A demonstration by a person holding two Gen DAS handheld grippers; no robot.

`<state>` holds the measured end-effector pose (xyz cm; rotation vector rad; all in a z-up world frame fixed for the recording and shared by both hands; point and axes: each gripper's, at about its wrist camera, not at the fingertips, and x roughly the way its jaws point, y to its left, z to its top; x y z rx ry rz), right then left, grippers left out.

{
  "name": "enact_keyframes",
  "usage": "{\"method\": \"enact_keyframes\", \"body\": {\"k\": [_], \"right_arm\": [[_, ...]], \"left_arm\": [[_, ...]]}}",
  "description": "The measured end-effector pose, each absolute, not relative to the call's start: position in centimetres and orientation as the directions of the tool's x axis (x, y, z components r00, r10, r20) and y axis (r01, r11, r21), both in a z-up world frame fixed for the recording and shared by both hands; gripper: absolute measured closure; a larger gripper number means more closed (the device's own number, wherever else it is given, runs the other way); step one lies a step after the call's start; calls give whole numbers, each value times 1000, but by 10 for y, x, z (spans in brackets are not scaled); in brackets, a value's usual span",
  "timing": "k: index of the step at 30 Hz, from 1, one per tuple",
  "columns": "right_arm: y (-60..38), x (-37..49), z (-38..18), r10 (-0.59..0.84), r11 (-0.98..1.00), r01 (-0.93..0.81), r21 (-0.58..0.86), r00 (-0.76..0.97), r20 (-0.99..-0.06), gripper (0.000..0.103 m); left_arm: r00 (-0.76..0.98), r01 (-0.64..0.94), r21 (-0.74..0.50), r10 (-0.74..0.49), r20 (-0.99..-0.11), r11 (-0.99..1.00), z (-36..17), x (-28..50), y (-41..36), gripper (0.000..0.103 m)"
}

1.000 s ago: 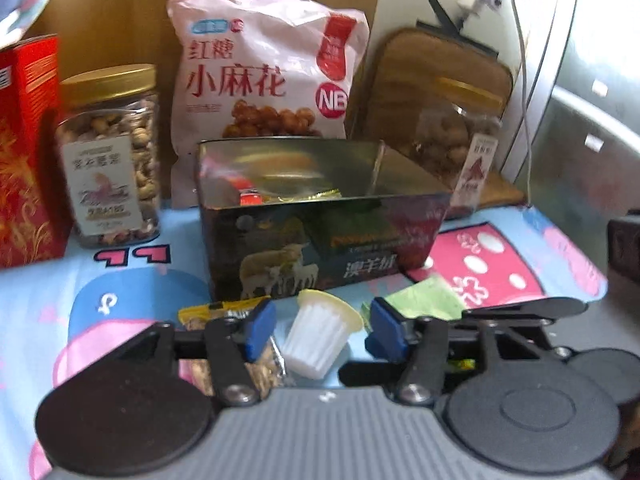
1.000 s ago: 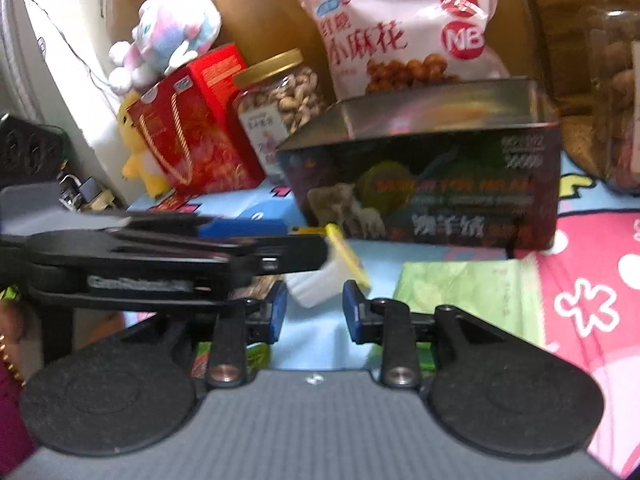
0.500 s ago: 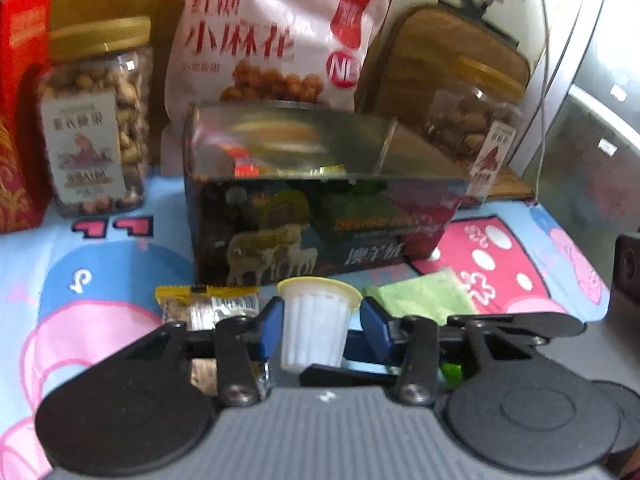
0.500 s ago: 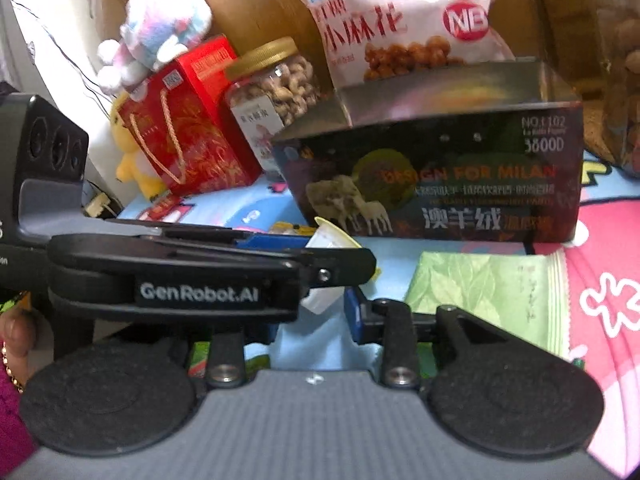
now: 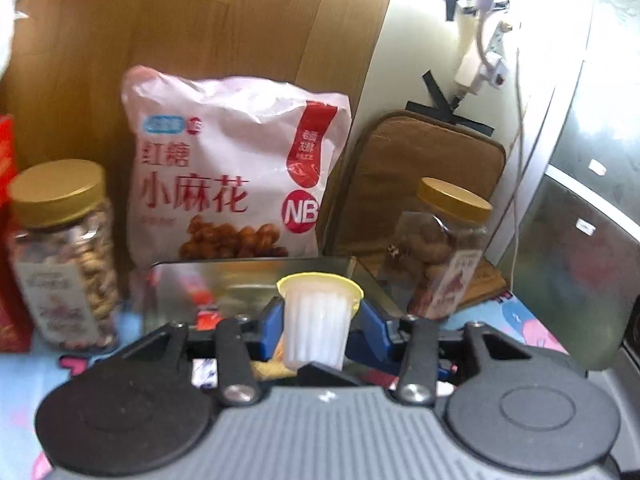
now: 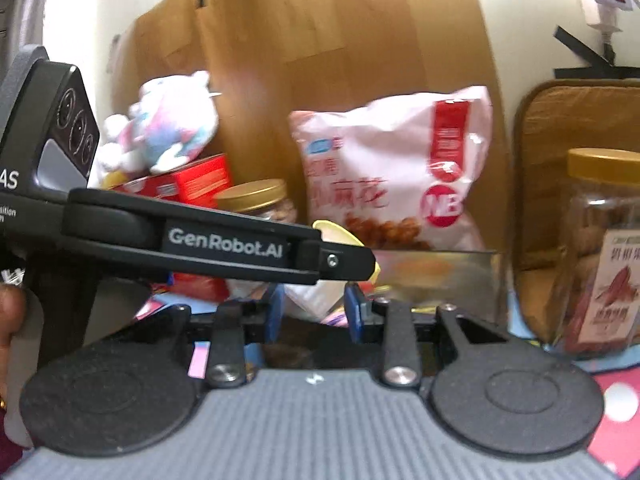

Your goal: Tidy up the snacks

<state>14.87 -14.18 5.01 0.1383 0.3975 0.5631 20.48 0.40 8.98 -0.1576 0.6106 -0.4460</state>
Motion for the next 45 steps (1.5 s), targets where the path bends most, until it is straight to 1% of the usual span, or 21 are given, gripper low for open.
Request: {"method": "enact_keyframes", "body": {"k": [6,8,9,11,16,19,23,26,28,29,31,33,34,35,36,37,40,45], "right_arm": [[-162,179,35,465,884,-403,235,804,-371,66],[-170,181,30,452,890,-378,256,808,-379,66],[-174,180,29,445,893,-368,261,811,-380,66],[-181,176,29,451,889,-366,276,804,-388,65],[-207,150,28,468,870,-348,350,807,-360,63],[-232,139,20,479,846,-302,440,792,-378,62],[-255,131,-4,522,798,-246,551,740,-425,61],[-264,131,-23,555,756,-192,626,695,-457,61],[-266,133,-31,590,726,-183,663,662,-463,61],[-264,136,-36,606,714,-178,677,642,-470,61],[-259,139,-42,632,698,-181,693,611,-477,63],[-255,139,-41,653,686,-198,700,593,-472,63],[-252,139,-43,670,674,-209,709,578,-466,65],[-249,140,-43,686,663,-222,715,562,-462,69],[-244,140,-43,692,667,-236,707,548,-470,76],[-239,138,-41,680,687,-251,682,554,-481,77],[-234,130,-33,653,722,-291,628,587,-479,79],[-225,120,-6,637,737,-378,560,666,-389,80]], "left_arm": [[693,347,-329,-477,-540,878,68,242,-18,63],[694,333,-306,-451,-560,892,63,245,-26,63],[694,328,-294,-440,-570,898,60,245,-28,61],[692,335,-306,-453,-562,891,60,238,-26,60],[704,366,-327,-489,-515,871,76,203,-8,60],[684,373,-338,-503,-529,864,71,180,1,59],[597,336,-415,-532,-600,845,43,174,8,59],[534,271,-484,-548,-644,832,17,180,12,59],[487,239,-549,-588,-646,801,3,184,15,59],[477,225,-566,-596,-646,793,-1,185,15,56],[482,219,-570,-596,-642,792,-7,181,14,55],[484,228,-573,-602,-635,787,-8,176,11,55],[482,233,-578,-609,-629,782,-9,175,9,57],[485,241,-577,-611,-625,781,-9,173,7,59],[486,246,-572,-610,-626,783,-9,172,4,60],[494,248,-562,-602,-627,789,-8,170,2,62],[509,255,-555,-598,-619,792,-1,167,2,64],[574,309,-541,-607,-549,782,34,164,12,64]]}}
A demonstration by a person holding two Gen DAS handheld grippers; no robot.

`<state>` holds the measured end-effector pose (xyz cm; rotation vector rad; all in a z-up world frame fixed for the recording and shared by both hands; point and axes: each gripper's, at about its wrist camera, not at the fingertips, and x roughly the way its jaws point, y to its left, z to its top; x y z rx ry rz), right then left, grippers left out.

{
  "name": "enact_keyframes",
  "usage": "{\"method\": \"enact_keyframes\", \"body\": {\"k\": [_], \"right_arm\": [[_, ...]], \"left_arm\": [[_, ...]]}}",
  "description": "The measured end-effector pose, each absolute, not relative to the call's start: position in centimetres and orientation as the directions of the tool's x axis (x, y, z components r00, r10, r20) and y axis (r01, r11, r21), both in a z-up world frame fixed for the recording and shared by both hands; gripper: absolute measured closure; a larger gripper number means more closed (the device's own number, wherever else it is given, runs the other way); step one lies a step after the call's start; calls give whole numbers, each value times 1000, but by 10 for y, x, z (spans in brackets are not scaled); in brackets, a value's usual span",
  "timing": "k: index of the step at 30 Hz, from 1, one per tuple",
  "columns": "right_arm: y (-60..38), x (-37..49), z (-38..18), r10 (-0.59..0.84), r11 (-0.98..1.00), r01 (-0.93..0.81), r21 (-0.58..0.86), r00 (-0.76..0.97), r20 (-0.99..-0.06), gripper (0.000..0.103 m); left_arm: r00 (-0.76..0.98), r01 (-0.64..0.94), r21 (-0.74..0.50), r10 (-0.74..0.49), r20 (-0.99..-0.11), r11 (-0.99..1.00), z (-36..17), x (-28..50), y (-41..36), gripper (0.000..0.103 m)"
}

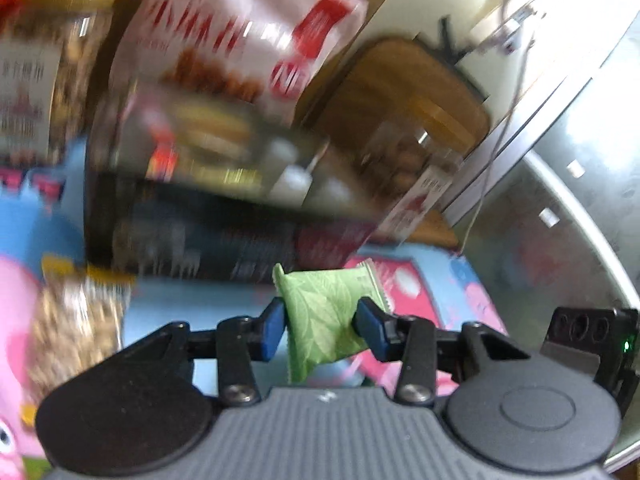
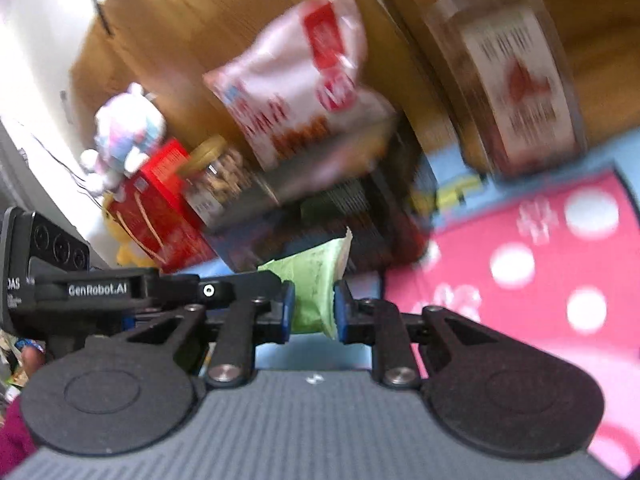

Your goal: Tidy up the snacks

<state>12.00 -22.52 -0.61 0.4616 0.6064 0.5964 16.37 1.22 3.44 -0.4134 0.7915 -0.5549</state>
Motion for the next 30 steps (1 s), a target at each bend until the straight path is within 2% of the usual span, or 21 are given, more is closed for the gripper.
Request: {"method": "enact_keyframes", "body": {"k": [4,9,17,19,20,22,23,27,30], "right_arm": [[-221,133,21,621,748,-427,508,720,-309,80],[-215,169,32,576,785,-426,450,769,-278,80],[-207,190,12,468,866,-346,360,814,-345,78],[-206,189,10,433,888,-321,330,827,-358,74],[-206,189,10,431,887,-319,332,832,-350,72],[-211,186,11,439,877,-321,358,838,-324,59],[-212,182,13,435,877,-318,360,843,-315,58],[-215,167,23,439,878,-336,341,849,-294,57],[-223,148,31,489,846,-371,384,825,-282,57]], "left_arm": [[655,369,-447,-569,-497,815,73,168,9,64],[726,369,-337,-495,-478,866,93,194,-3,64],[695,318,-338,-461,-552,886,63,232,-10,65],[701,301,-320,-436,-564,898,56,233,-11,64],[704,292,-313,-425,-569,904,54,233,-11,63],[701,279,-319,-419,-577,906,52,234,-10,62],[698,276,-328,-423,-578,903,51,233,-9,62],[705,290,-348,-445,-552,892,60,216,-4,62],[703,317,-367,-476,-528,875,69,193,1,62]]}}
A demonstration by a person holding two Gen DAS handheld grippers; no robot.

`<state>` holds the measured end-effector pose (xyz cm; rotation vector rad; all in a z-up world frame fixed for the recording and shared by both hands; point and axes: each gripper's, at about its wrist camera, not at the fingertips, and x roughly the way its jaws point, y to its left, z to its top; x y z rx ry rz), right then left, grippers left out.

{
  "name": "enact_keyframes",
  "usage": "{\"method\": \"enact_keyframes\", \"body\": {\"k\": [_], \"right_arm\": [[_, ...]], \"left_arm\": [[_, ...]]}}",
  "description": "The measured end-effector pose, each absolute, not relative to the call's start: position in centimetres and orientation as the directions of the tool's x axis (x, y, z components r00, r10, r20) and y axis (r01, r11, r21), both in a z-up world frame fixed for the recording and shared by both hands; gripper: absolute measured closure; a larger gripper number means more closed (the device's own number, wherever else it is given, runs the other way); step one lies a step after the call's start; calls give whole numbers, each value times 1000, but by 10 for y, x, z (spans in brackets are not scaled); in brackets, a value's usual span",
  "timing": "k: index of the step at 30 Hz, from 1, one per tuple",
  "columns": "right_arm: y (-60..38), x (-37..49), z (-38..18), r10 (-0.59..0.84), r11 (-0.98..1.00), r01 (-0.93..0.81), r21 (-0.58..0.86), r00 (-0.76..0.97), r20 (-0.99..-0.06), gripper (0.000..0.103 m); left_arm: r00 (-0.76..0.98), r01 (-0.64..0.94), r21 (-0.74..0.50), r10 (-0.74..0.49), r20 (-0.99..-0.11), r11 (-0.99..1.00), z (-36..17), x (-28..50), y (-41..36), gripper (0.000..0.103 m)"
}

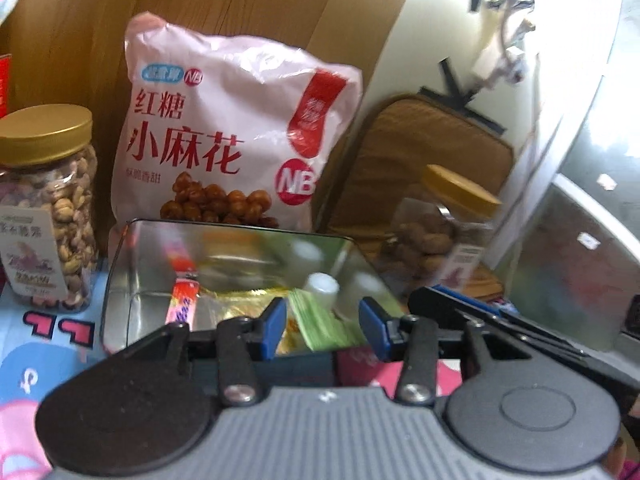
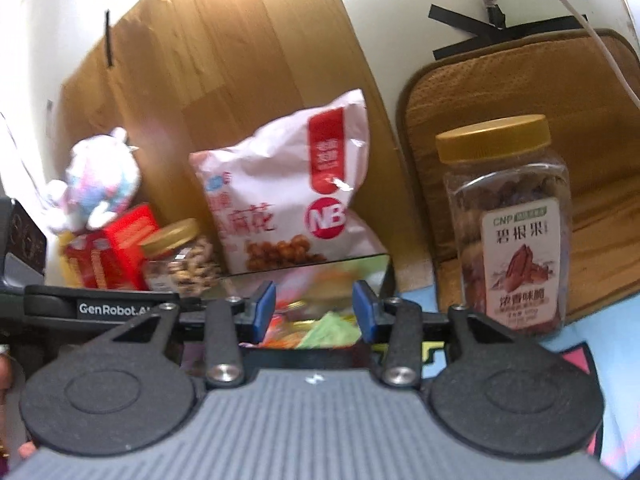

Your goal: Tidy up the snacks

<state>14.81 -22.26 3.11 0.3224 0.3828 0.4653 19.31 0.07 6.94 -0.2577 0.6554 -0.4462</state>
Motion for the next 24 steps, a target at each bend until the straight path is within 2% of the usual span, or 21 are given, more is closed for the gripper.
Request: {"method": "enact_keyframes", "body": {"k": [6,14,18,22,24], "right_arm": [[-249,93,32,601,753,-422,504,753,-267,57],[-247,38,-1,595,784,-374,495,679,-430,58],[-241,32,-19,591,787,-344,512,658,-466,58],[-228,34,-23,594,793,-368,485,643,-483,58],[-218,35,-24,602,791,-389,471,629,-492,64]], "left_arm": [[644,321,-430,-528,-554,844,61,145,9,60],[535,279,-518,-579,-615,808,20,101,10,60],[508,266,-529,-583,-634,806,8,93,7,60],[494,279,-539,-600,-629,795,5,91,0,55],[503,284,-523,-589,-633,804,6,90,-4,52]]}}
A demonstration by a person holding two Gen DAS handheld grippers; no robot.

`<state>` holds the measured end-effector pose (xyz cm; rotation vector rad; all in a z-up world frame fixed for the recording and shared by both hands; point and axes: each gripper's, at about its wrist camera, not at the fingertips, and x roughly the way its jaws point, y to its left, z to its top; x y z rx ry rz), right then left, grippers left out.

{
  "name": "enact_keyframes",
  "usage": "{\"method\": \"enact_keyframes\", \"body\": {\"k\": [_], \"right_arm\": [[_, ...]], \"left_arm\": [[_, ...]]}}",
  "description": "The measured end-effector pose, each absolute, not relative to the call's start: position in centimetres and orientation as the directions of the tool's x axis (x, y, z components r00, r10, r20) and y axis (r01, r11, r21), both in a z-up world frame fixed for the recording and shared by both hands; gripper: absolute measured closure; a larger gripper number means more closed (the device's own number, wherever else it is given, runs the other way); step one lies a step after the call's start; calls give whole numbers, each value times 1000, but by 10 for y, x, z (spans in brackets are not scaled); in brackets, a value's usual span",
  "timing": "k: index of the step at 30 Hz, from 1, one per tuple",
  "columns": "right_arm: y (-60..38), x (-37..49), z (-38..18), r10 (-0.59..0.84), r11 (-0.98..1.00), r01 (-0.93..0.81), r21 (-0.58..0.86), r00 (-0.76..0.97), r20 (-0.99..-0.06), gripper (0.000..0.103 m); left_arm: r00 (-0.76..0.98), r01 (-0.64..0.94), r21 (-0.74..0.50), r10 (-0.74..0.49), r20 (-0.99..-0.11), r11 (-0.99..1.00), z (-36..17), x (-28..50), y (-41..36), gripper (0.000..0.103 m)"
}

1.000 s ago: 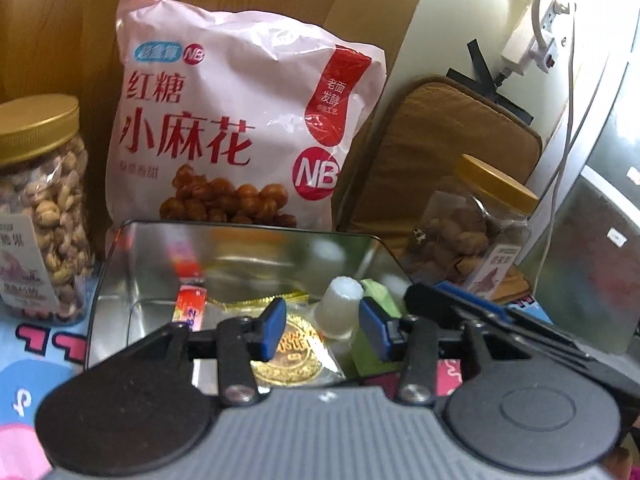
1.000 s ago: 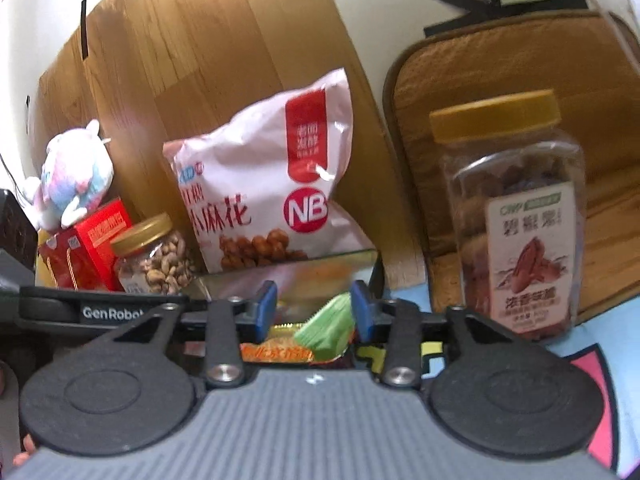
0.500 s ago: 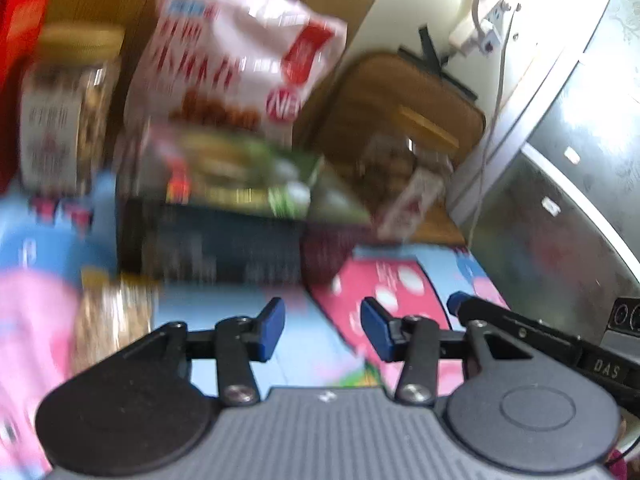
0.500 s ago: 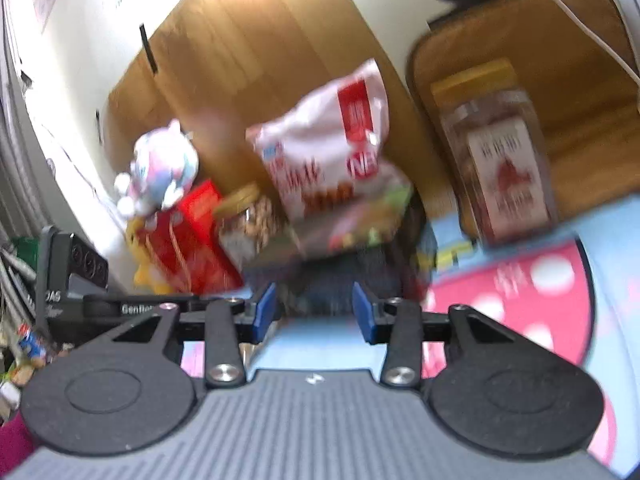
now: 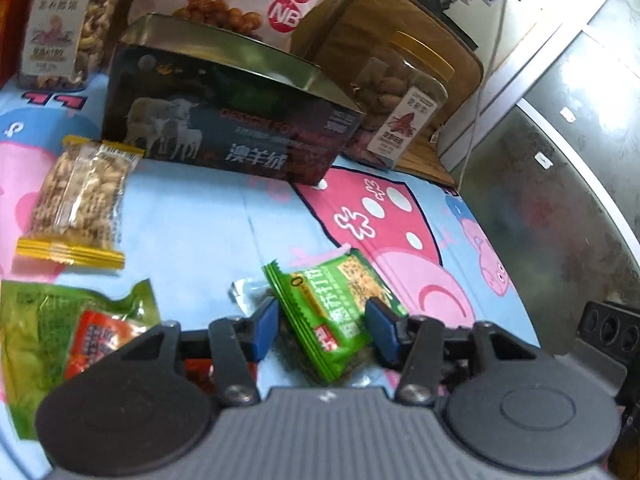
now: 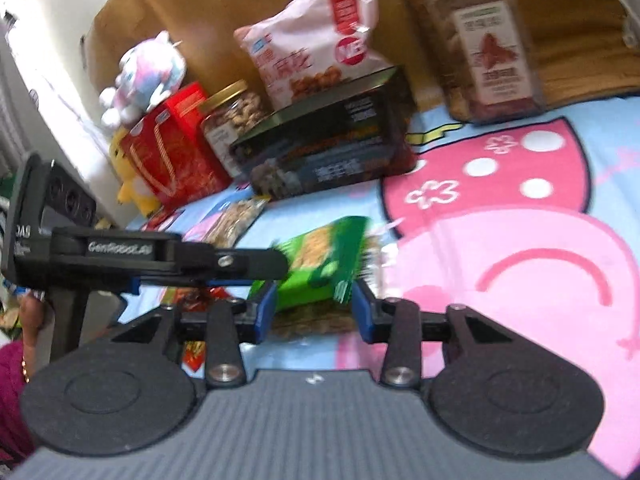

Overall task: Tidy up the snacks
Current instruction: 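Grasp the green biscuit packet with the left gripper and drop it into the box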

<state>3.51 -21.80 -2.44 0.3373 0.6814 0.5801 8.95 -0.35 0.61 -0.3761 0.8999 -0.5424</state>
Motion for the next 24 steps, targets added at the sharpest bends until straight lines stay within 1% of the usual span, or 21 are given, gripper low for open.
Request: {"method": "enact_keyframes", "body": {"k": [2,3,4,6,8,9,13,16,18,20,24], "right_arm": [[-208,33,-22,581,811,-404,424,642,-500,69],[-203,33,-21,572,818,-409,405,647,-504,73],[-199,34,-20,569,821,-414,393,650,-503,78],[-194,38,-20,572,819,-425,385,648,-502,84],[-189,45,-18,579,814,-435,384,648,-494,86],[-187,49,-17,586,809,-443,386,645,-490,86],[-172,68,-20,580,815,-459,355,633,-513,86],[-167,74,-25,583,812,-470,345,627,-517,85],[-168,74,-24,576,817,-471,334,630,-521,83],[-170,73,-23,574,818,-468,334,633,-520,80],[-171,76,-20,575,817,-471,332,624,-529,66]], "left_arm": [[524,277,-505,-569,-633,817,8,89,-3,51],[533,271,-504,-564,-631,820,9,90,0,51],[542,265,-505,-560,-627,822,11,91,2,51],[561,254,-504,-550,-619,826,15,96,8,51],[563,256,-519,-562,-606,816,18,102,14,55],[564,257,-524,-567,-601,812,19,105,15,55],[608,247,-438,-490,-624,864,18,116,13,55],[598,213,-440,-473,-647,872,8,124,21,55],[587,196,-456,-476,-654,868,2,126,28,55],[585,193,-474,-488,-647,859,1,126,33,54],[577,194,-487,-501,-646,852,1,128,34,54]]}}
